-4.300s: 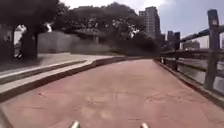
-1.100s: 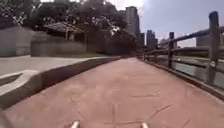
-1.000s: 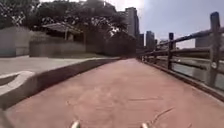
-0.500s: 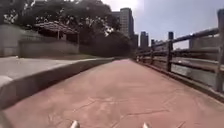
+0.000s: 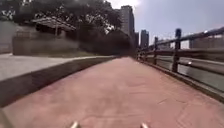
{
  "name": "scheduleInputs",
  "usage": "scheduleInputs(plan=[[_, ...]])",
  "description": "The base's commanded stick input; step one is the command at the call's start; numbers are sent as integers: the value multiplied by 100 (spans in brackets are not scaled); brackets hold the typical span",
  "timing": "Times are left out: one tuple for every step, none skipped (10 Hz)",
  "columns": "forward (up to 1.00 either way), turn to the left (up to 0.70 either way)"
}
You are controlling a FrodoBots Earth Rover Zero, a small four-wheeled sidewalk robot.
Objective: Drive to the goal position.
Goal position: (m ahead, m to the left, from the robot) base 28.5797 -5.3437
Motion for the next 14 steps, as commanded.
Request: scheduleInputs(plan=[[70,0],[70,0],[70,0],[70,0],[70,0],[70,0],[70,0],[70,0],[70,0],[70,0],[70,0],[70,0],[70,0],[70,0]])
